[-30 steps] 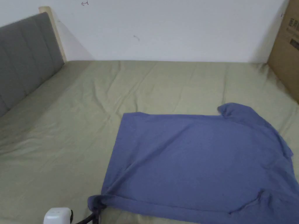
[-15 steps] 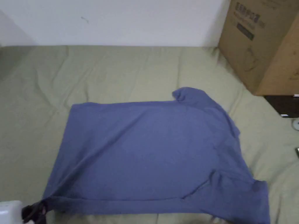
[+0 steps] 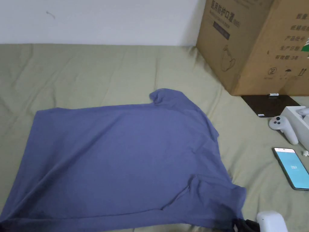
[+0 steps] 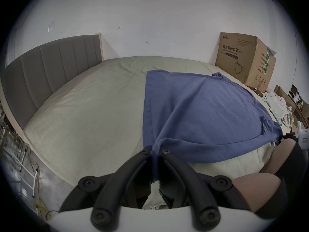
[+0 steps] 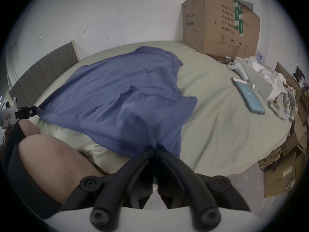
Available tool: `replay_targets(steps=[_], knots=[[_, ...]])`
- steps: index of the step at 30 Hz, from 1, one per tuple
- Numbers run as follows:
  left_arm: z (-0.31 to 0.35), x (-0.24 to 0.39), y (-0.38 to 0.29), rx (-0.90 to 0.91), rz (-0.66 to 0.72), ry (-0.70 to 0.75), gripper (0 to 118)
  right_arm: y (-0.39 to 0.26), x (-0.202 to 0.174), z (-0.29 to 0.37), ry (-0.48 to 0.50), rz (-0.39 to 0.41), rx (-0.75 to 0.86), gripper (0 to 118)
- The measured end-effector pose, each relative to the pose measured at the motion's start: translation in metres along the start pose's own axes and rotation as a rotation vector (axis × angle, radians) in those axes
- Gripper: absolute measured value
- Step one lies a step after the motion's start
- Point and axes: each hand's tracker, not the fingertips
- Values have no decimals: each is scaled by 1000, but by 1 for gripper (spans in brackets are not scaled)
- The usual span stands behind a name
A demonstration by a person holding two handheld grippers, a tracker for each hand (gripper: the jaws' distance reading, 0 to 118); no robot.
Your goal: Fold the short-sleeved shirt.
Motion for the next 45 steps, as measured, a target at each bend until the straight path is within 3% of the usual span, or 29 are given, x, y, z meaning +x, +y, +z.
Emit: replay_targets(steps=[3,8,9,13,16,17,18,19,20,21,23,25,28,31,32,33,34,35,38,42,43,44,45], knots=[[13,-2,18,23,17,-16,7,18,1,24,-6,-22,48,2],[4,-8,76,16,3,-72,7,93,8,26,9,46,65,2],[-8,-10,91,1,6,-95,7,117,11,14,41,51,33,2],[-83,-29,135,-96,50,-106,7,191,20,-55,-9,117,-51,2],[-126,-36,162,-137,94,-123,7,229,23,-103,-5,89,-98,2],[-137,-36,167,-165,97,-110,11,236,20,-111,-25,99,-114,16],[-149,-36,173,-183,101,-80,26,243,17,-121,-65,122,-122,46],[-156,-34,178,-202,92,-52,54,247,13,-126,-129,139,-103,82],[-159,-35,180,-202,81,1,94,247,9,-125,-201,151,-61,110],[-152,-36,182,-153,85,48,108,243,12,-121,-215,140,47,114],[-128,-40,177,20,134,10,107,230,13,-95,-192,89,259,114],[-96,-31,163,118,139,17,107,206,9,-63,-208,57,370,114],[-64,-18,130,149,112,28,107,170,6,-40,-189,46,331,114],[-50,-5,92,84,30,5,105,129,2,-34,-82,68,246,110],[-49,-2,79,67,-20,4,88,117,-1,-30,-68,98,251,93],[-47,5,67,67,-76,11,53,107,-4,-30,-50,118,234,65],[-49,11,57,57,-120,55,8,99,-7,-30,-73,135,213,26],[-50,13,46,59,-140,117,0,90,-11,-30,-123,136,203,8],[-52,10,32,-40,5,-12,0,73,-14,-25,-35,56,183,5],[-58,9,32,36,-34,62,2,64,-18,-16,-62,71,186,5],[-64,5,37,50,-27,64,17,65,-17,-15,-56,69,185,5],[-71,3,40,49,-20,61,61,67,-17,-15,-50,68,182,5],[-84,-1,48,34,-10,68,91,66,-14,-15,-49,66,181,5]])
